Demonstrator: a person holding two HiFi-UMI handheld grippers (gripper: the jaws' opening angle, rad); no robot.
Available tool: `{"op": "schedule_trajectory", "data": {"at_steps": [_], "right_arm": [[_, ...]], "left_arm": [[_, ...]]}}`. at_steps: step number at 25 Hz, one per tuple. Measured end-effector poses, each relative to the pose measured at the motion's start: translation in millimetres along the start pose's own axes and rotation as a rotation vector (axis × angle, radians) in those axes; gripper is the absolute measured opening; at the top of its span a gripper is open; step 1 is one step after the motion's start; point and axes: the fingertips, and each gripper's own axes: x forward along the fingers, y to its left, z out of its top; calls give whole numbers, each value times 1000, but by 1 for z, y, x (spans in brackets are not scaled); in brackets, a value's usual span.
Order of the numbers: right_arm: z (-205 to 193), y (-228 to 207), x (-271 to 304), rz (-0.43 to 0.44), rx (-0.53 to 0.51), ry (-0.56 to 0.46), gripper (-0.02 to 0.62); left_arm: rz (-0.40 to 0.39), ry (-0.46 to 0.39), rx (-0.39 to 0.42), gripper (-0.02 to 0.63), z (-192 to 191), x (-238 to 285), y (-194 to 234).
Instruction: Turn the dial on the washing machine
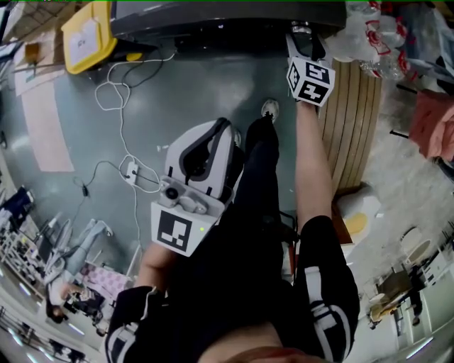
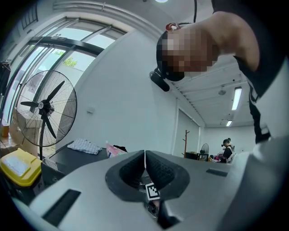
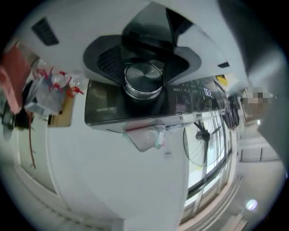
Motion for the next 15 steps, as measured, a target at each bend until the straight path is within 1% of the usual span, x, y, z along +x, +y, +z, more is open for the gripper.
{"op": "schedule_trajectory", "data": {"at_steps": [6,8,9,11,14,15], "right_arm": [[-3,-9,0,143,449,-36,285],[-3,-13,-1,179,552,-53,285],[-3,-14,-1,188,571,-58,285],[-2,-14,-1,191,561,-68,285],[-3,-13,0,153,459,-77,295],[-3,-12,-1,133,405,-75,318]], "left_arm": [[-9,-2,-11,28,1,-1,-5],[-13,0,-13,28,0,-1,-8],[-14,1,-13,28,0,0,-9],[-14,3,-12,28,-2,1,-9],[-13,7,-12,28,-3,0,-7],[-13,6,-12,28,-3,0,-7]]}}
